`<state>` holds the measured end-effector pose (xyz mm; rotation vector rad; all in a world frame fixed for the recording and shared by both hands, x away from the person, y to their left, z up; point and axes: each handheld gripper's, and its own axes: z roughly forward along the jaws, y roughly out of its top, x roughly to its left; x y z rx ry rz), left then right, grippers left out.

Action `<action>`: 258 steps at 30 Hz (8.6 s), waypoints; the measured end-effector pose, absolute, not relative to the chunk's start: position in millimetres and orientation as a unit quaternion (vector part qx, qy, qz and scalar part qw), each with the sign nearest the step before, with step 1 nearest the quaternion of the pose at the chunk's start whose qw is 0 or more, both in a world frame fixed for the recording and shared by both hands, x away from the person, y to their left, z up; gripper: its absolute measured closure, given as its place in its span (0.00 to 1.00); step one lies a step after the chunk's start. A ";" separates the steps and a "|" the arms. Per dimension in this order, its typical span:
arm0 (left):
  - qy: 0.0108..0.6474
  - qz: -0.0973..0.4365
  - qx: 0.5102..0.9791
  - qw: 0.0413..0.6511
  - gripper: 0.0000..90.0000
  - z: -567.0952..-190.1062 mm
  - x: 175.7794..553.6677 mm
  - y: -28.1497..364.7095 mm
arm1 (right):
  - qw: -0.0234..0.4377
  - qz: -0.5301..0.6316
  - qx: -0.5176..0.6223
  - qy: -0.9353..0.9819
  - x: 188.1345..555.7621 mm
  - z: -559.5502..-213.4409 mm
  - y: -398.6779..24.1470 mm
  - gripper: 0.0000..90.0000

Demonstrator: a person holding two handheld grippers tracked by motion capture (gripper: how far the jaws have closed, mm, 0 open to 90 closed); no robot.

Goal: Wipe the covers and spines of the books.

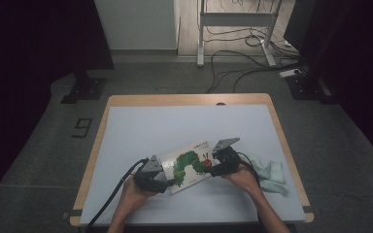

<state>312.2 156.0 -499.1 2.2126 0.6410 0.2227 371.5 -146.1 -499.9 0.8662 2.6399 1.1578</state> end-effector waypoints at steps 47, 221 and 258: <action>0.250 0.141 0.853 0.435 0.79 -481.1 309.8 167.3 | 0.131 0.415 0.283 0.855 363.9 -475.5 -149.7 0.37; 0.259 0.160 0.843 0.444 0.75 -484.3 304.0 174.2 | 0.064 0.371 0.192 0.906 323.1 -477.5 -79.1 0.51; 0.279 0.174 0.840 0.431 0.74 -476.7 294.3 177.0 | 0.114 0.410 0.245 0.871 402.2 -461.3 -141.3 0.29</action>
